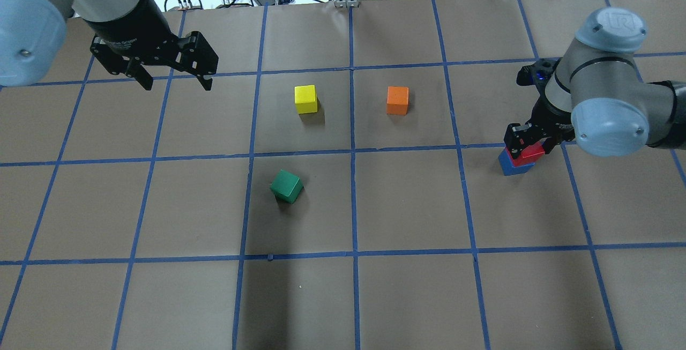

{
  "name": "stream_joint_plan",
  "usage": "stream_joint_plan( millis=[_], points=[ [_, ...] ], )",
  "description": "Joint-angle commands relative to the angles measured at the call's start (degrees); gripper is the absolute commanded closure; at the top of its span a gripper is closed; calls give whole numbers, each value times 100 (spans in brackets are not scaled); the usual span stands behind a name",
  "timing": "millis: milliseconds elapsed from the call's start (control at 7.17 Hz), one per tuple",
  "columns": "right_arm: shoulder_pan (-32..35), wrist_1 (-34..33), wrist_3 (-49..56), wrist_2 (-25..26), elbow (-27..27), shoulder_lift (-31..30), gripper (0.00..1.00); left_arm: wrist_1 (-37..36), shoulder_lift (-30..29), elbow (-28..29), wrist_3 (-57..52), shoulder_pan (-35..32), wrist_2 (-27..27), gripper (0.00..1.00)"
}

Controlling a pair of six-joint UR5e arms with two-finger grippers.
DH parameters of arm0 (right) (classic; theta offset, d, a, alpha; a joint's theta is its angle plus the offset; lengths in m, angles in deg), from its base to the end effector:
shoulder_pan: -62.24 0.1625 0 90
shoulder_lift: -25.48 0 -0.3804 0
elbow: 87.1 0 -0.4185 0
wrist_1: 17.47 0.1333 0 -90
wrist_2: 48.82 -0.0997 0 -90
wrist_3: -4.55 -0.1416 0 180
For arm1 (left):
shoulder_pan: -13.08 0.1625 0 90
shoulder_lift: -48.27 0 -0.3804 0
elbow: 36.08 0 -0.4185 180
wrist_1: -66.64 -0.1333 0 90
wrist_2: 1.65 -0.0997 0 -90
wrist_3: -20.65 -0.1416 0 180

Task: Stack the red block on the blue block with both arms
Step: 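Lower the red cube onto the blue cube and open the right gripper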

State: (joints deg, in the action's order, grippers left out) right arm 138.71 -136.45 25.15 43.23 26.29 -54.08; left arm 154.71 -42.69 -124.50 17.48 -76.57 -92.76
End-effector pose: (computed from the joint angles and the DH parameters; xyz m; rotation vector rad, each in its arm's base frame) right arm 0.0068 -0.5200 0.1542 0.1953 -3.1229 -0.1431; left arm -0.1273 -0.5315 0.4104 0.0761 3.1192 -0.0685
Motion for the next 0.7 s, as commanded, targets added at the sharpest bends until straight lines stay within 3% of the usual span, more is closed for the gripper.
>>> stream_joint_plan(
  millis=[0,279,558],
  points=[
    [-9,76,-3,250,-36,-42,0,0,0,0,0,0,-3,0],
    [0,399,-73,261,-324,-165,0,0,0,0,0,0,-3,0],
    [79,2045,-634,174,-1253,-612,0,0,9,9,0,0,-3,0]
  ],
)
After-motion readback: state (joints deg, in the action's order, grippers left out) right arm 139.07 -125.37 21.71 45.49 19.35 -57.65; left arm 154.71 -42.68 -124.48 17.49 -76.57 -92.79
